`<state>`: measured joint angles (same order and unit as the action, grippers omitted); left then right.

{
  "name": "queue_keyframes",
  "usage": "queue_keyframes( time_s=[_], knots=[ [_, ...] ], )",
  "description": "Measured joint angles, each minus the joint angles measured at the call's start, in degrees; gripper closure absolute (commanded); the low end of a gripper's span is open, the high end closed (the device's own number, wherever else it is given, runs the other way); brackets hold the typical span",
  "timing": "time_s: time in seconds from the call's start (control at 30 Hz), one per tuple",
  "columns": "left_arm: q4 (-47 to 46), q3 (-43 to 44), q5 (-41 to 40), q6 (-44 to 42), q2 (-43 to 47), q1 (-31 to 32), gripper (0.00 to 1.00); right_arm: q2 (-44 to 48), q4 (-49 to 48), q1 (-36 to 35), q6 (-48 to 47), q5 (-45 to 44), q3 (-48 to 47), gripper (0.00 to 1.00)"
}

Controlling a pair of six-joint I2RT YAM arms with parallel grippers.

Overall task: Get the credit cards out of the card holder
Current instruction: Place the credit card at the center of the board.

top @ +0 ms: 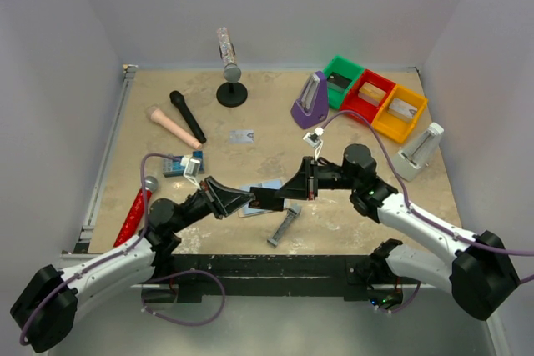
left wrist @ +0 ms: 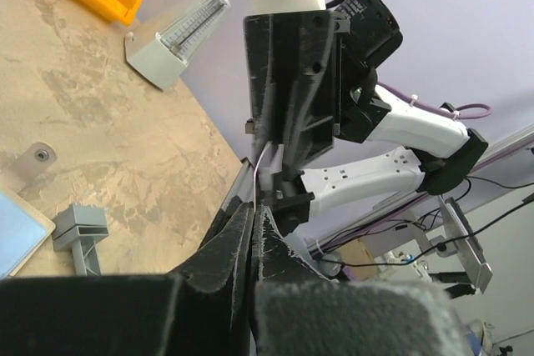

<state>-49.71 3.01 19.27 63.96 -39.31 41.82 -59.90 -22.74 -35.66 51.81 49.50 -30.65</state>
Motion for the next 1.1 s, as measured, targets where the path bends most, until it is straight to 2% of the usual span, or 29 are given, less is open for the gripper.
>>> queue_keyframes(
  time_s=[0.03,0.07,0.1,0.13,0.23,0.4,0.47,0.57,0.8,1.1],
  knots=[
    [-0.24,0.0,0.0,0.02,-0.09,0.0,1.0,0.0,0.94,0.0,-0.37,-0.11,-0.33,0.4],
    [-0.31,0.0,-0.02,0.0,-0.11,0.0,1.0,0.07,1.92,-0.02,-0.76,-0.26,-0.61,0.21],
    [0.02,0.0,-0.15,0.0,-0.02,0.0,1.0,0.48,4.04,-0.02,-2.12,-0.74,-1.18,0.13],
    [0.66,0.0,-0.48,-0.04,0.35,0.0,1.0,1.22,5.97,0.02,-2.82,-1.16,-1.51,0.11],
    [5.14,0.35,-2.51,-0.92,3.32,0.0,1.0,7.91,19.26,0.07,-9.51,-6.58,-4.22,0.09],
    [21.53,8.41,-10.03,-5.22,4.46,-0.2,1.0,20.72,36.81,0.09,-18.88,-17.35,-10.43,0.02],
    [26.16,13.31,-12.15,-6.91,0.37,-1.07,1.0,23.67,40.24,0.09,-20.81,-19.98,-11.39,0.01],
    [29.62,20.72,-12.63,-8.7,-10.91,-4.5,1.0,25.49,44.41,0.09,-22.43,-22.6,-11.43,0.01],
    [36.22,29.07,-13.4,-12.11,-32.02,-9.44,1.0,25.88,49.92,0.09,-24.09,-23.54,-6.58,0.02],
    [37.73,46.82,-11.74,-16.13,-49.09,-11.15,1.0,26.69,51.84,0.09,-25.99,-23.45,-5.44,0.02]
  ],
)
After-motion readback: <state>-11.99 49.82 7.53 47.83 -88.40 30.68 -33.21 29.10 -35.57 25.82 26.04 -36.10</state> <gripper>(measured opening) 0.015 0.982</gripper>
